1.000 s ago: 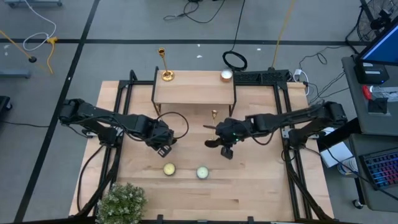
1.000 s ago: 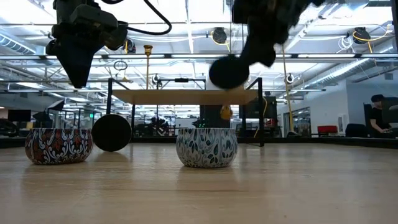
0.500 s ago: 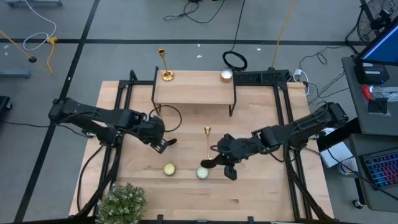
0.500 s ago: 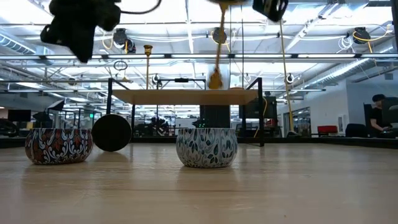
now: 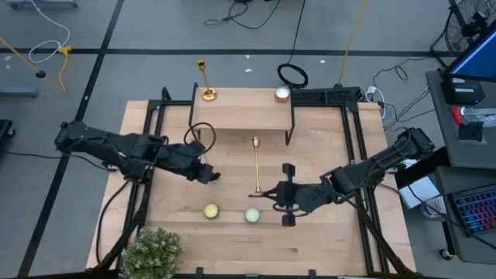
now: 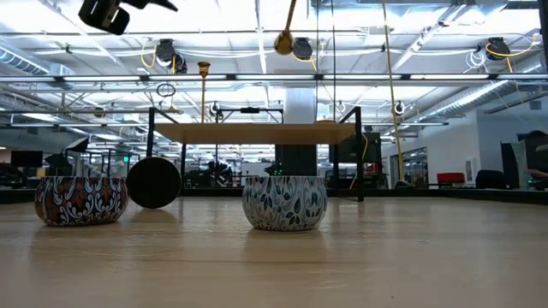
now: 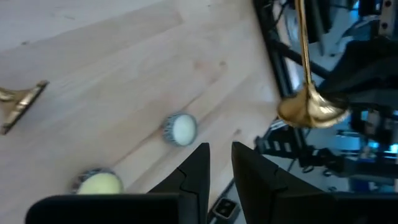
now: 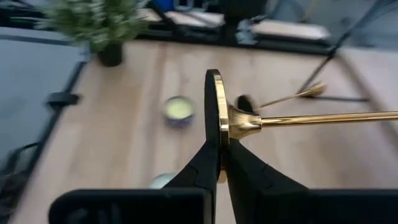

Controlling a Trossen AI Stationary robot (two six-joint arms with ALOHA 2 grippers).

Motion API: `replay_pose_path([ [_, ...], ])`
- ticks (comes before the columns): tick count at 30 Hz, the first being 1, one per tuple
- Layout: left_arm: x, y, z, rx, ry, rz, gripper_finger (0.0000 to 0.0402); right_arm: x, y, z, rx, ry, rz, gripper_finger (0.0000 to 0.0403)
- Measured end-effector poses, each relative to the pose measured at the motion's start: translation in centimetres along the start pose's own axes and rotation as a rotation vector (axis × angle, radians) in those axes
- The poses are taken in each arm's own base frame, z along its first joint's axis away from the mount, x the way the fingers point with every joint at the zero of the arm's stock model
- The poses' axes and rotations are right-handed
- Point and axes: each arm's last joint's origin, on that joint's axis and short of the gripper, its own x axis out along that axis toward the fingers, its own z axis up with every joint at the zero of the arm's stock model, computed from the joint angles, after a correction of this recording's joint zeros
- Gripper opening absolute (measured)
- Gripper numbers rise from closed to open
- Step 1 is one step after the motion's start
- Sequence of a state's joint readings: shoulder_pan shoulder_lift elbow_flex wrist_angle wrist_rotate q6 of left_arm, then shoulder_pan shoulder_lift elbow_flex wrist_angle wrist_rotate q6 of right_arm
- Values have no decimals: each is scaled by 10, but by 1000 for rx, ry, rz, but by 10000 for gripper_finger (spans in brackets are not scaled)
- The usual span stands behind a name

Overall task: Pick & Place candle stick holders
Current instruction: Put the right gold candle holder on the shelf aligned with the other gold candle holder

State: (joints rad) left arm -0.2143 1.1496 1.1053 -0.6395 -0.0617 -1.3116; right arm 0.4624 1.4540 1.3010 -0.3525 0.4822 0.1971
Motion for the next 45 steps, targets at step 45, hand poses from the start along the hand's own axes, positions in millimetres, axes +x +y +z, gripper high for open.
replay_pose_path([
  [45,-11,-57,52,1043,-651,-415,72,-32,28,33,-731,-92,-593,13],
])
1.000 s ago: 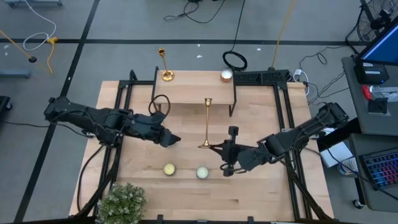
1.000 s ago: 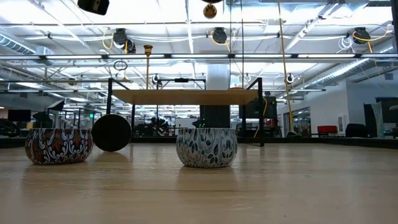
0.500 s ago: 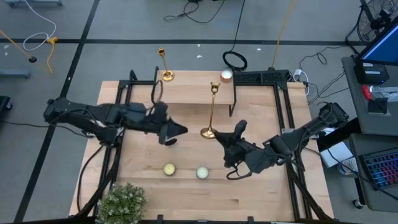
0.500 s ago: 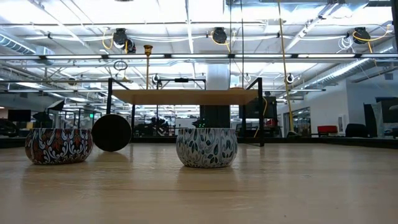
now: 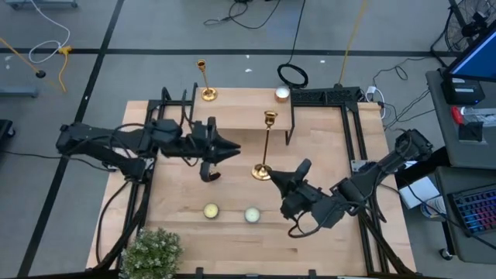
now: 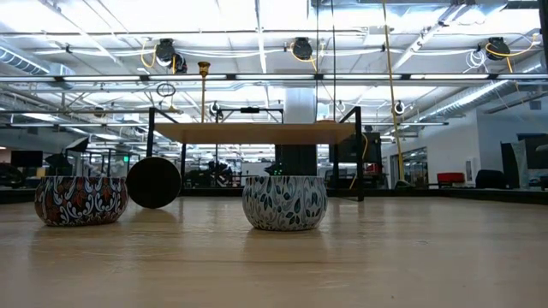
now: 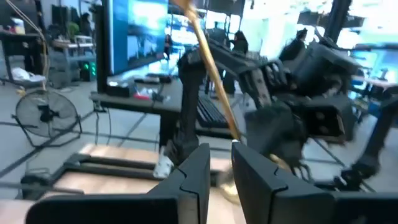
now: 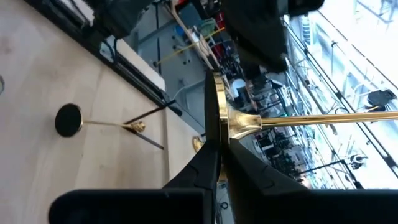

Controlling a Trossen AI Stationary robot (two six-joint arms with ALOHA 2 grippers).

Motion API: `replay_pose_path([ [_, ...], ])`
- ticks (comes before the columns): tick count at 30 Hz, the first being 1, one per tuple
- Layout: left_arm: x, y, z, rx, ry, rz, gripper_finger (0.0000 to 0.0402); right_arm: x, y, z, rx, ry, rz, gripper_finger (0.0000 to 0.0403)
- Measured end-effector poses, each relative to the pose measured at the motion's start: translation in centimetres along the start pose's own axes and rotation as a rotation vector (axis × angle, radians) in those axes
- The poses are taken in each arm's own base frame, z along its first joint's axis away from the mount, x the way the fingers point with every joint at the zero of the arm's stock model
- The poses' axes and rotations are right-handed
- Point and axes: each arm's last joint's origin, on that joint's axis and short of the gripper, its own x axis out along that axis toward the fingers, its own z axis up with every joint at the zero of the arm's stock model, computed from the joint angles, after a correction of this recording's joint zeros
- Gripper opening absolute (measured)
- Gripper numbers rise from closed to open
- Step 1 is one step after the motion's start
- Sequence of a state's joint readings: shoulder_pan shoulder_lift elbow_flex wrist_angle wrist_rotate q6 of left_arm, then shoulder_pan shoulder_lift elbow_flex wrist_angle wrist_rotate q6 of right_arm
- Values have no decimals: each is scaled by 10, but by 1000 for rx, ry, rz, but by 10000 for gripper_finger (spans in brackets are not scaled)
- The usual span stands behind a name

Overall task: Pick & Place candle stick holders
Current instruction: Put the right gold candle holder on the shelf aligned with the other gold candle holder

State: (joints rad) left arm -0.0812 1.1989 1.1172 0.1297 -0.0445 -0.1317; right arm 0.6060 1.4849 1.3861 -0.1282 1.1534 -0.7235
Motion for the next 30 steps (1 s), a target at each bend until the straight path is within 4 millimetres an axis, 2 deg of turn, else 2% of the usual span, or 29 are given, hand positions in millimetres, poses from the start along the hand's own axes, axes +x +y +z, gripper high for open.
replay_pose_path([
  [6,30,14,5,-177,34,-149,76,0,3,1,-2,-2,-1,13],
  [10,47,19,13,-293,62,-246,107,0,3,1,4,0,-4,13],
  [15,46,23,27,-312,37,-274,167,-3,2,2,8,29,-45,13],
  [20,46,28,24,-308,59,-249,214,-8,2,5,36,14,-52,13],
  [26,56,30,12,-347,101,-207,241,-8,2,5,44,13,-51,13],
  [30,58,27,17,-349,57,-254,243,-8,2,5,64,12,-50,13],
])
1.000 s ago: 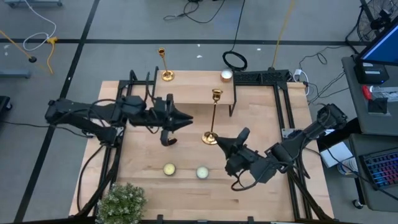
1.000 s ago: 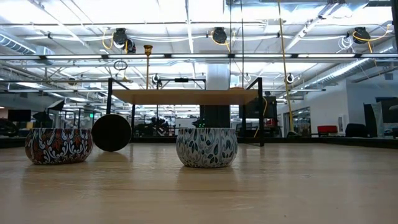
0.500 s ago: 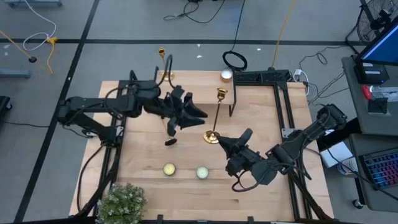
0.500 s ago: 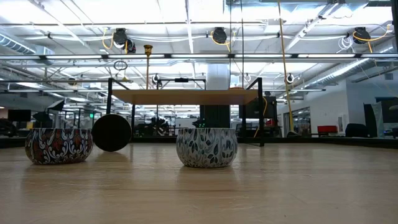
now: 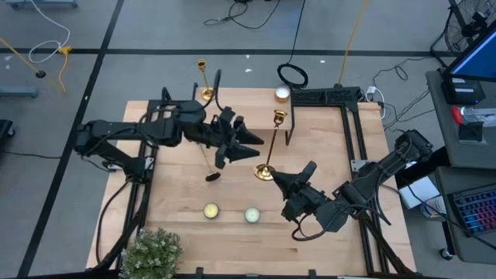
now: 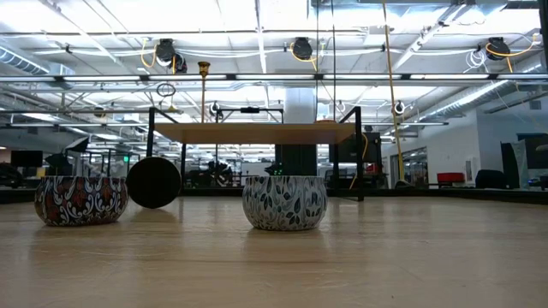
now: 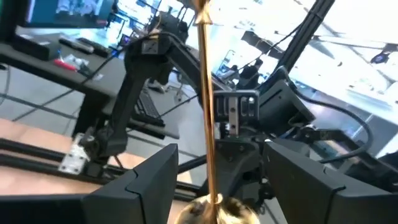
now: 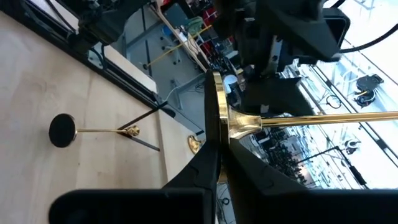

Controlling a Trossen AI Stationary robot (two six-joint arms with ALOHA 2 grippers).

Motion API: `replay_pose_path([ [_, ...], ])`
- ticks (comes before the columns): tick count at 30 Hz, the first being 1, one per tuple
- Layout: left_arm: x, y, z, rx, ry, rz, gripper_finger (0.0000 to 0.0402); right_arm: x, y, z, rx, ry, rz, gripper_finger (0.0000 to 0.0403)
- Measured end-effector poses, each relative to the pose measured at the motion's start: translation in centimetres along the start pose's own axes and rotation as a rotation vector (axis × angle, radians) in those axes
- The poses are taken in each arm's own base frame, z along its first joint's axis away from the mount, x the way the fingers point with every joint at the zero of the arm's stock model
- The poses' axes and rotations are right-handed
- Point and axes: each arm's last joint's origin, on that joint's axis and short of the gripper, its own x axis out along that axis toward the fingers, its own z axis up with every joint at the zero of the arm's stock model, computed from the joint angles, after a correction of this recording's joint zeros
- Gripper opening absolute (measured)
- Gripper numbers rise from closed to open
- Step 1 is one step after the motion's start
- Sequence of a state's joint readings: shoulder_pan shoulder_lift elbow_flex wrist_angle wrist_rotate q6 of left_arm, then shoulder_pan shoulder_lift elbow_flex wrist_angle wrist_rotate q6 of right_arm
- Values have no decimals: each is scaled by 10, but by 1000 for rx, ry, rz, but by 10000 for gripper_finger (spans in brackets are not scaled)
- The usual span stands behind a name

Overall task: Pick & Place candle stick holders
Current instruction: Put the right gold candle holder on the shelf aligned with the other gold candle holder

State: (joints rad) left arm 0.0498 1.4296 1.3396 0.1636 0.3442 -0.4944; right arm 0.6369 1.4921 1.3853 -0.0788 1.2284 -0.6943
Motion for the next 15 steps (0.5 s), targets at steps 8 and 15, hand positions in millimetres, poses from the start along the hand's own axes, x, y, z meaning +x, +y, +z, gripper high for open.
replay_pose_path([
  [8,8,2,-7,-33,9,-25,244,0,0,0,1,0,0,13],
  [15,18,5,-12,-40,-7,-46,244,0,0,0,24,1,1,13],
])
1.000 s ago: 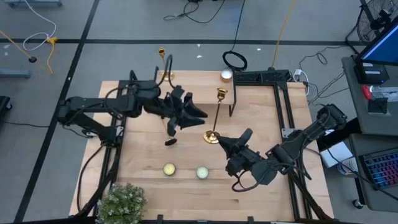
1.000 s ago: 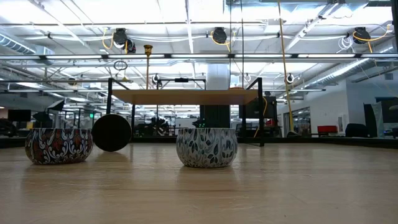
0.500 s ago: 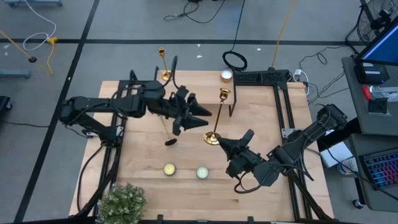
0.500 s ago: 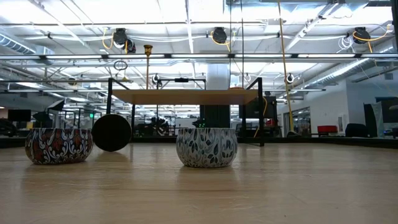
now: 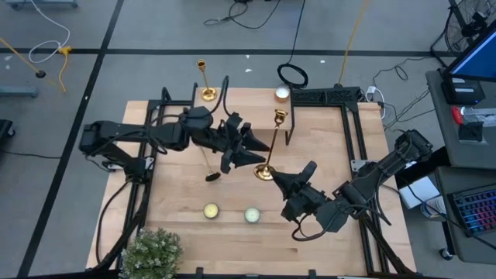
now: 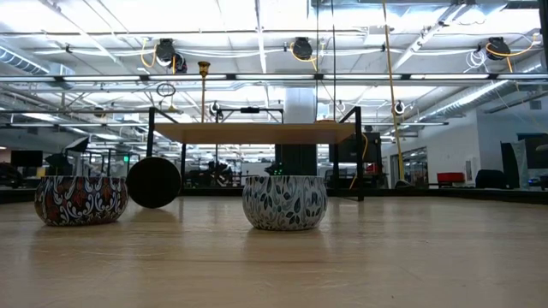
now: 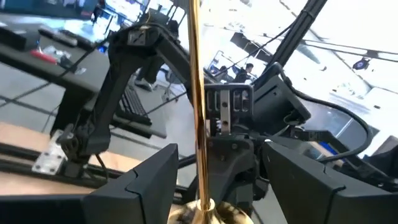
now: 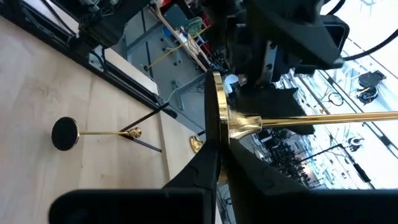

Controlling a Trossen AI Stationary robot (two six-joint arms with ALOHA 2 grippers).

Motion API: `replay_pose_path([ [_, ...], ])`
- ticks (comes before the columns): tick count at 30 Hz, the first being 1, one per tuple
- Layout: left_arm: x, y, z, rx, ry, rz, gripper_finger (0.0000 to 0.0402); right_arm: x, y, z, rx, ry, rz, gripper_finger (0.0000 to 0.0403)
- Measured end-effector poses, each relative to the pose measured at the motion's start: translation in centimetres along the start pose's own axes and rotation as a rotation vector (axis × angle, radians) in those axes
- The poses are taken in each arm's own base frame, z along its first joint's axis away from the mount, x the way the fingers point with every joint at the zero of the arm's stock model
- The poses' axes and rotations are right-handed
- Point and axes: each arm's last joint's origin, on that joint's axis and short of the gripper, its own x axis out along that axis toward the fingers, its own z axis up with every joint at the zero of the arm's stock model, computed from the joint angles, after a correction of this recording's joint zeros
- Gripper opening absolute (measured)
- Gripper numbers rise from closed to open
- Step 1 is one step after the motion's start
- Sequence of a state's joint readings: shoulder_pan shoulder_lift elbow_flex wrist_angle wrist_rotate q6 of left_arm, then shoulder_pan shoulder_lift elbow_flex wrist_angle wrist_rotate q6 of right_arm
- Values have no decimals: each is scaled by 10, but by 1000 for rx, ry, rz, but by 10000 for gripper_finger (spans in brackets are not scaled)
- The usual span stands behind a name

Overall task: Pick & Place candle stick holders
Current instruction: Put the right gold candle holder on the shelf aligned with the other gold candle holder

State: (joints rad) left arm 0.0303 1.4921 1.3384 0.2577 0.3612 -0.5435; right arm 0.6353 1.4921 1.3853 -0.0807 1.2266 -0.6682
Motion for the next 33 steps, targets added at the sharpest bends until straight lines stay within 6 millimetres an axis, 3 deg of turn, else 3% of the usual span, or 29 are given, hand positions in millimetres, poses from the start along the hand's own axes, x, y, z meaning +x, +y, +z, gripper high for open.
replay_pose_path([
  [12,3,3,-2,-33,-4,-11,239,0,0,0,-3,2,1,13],
  [25,2,6,-1,-22,21,-31,105,2,0,-1,6,5,-1,13],
  [29,0,10,2,-36,12,-22,96,2,-1,-1,16,6,-2,13],
  [33,-1,13,3,-35,-2,2,113,2,-1,-1,16,7,-2,13],
])
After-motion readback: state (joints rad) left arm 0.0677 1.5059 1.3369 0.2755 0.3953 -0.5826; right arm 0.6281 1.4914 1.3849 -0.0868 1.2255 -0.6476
